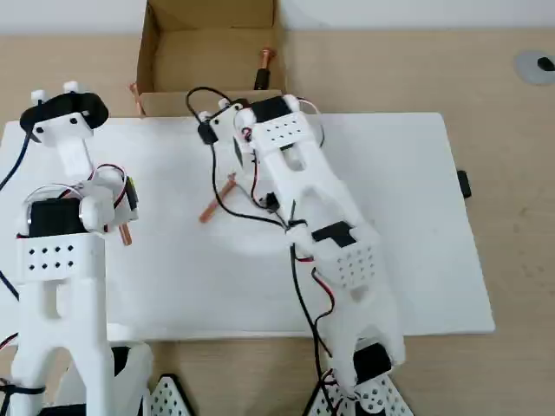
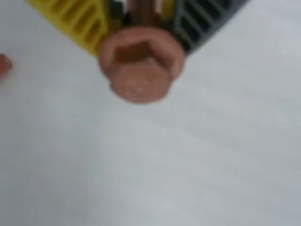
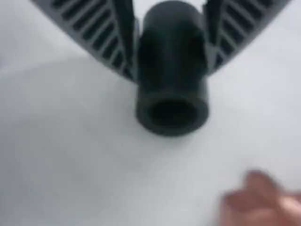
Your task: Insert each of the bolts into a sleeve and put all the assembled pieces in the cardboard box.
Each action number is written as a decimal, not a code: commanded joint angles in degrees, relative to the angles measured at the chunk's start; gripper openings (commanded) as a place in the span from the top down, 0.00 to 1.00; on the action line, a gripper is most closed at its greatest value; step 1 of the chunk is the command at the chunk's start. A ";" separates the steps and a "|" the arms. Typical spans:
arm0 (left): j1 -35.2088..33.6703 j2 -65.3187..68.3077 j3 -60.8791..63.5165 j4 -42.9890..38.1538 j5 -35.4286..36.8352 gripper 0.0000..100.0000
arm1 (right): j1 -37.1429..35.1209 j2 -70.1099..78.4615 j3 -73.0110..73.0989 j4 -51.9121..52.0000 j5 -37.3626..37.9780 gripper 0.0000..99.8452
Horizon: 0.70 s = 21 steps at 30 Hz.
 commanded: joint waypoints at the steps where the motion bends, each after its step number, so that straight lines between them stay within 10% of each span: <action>1: 0.88 -2.15 -1.93 0.62 0.00 0.99 | 2.24 -1.89 -0.84 0.88 -0.35 0.99; 21: 0.88 -2.15 -19.60 14.42 0.18 0.99 | -3.03 -52.44 -6.90 7.56 0.00 0.99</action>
